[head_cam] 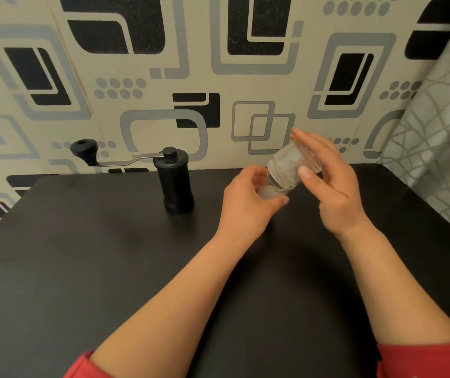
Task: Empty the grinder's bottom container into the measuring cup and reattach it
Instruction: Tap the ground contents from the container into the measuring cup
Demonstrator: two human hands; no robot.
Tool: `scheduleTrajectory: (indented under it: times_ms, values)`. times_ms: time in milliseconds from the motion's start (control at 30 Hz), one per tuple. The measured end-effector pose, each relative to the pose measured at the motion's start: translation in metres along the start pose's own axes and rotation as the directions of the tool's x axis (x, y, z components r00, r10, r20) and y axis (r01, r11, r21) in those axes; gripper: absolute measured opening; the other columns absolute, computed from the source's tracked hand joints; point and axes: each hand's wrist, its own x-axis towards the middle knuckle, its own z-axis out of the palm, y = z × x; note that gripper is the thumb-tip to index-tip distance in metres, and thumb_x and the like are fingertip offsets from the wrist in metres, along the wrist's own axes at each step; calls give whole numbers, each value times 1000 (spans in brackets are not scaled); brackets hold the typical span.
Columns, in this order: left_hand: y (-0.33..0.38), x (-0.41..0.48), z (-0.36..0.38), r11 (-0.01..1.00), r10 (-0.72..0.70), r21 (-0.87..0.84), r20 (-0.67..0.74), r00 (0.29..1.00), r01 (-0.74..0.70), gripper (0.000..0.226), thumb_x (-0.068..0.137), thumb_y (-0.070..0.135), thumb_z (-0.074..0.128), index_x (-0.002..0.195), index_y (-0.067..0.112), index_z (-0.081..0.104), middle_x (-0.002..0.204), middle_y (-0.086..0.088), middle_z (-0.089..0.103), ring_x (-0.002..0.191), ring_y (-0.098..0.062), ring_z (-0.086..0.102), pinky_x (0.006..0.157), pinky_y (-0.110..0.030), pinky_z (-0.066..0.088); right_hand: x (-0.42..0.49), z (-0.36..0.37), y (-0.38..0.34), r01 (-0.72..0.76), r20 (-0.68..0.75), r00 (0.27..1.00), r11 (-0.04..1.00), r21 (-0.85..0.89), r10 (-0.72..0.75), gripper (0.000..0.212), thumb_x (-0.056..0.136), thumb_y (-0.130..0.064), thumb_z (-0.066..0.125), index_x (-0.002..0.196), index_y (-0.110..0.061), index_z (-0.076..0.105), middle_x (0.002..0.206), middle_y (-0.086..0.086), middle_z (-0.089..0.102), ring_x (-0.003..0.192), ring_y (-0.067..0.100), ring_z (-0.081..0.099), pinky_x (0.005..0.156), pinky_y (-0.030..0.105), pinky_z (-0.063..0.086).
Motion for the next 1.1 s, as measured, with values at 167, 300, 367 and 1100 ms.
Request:
scheduleTrajectory:
  times_ms: [167,300,367,1100]
  values:
    - [-1,0,0,1000,-10,-24,-42,999,9,47,70,23,85,108,28,59,108,10,66,99,-1,61,83,-15,48,1,-2,-2,31,4,1000,998,-54,-31,47,88,-12,59,135,-16,52,131,7,54,124,25,52,103,36,46]
    - [-2,0,-1,1000,-10,-20,-49,999,9,47,71,21,85,110,28,59,107,11,66,99,-1,61,84,-16,48,1,-2,-3,18,23,1000,997,-69,-16,47,88,-22,59,134,-17,52,128,6,53,120,23,54,98,31,49]
    - [-2,0,-1,1000,-9,-17,-52,999,8,47,71,21,85,109,28,59,108,11,66,100,-2,61,85,-19,49,2,-2,-2,16,20,1000,997,-71,-14,46,88,-19,60,134,-18,53,129,7,52,122,23,53,98,33,49]
    - [-2,1,0,999,-33,13,-61,998,34,50,69,22,86,111,24,60,109,8,66,100,-4,61,89,-26,52,4,-1,-9,-169,-51,982,970,172,181,42,87,-14,62,128,-17,58,131,9,60,123,19,58,99,28,50]
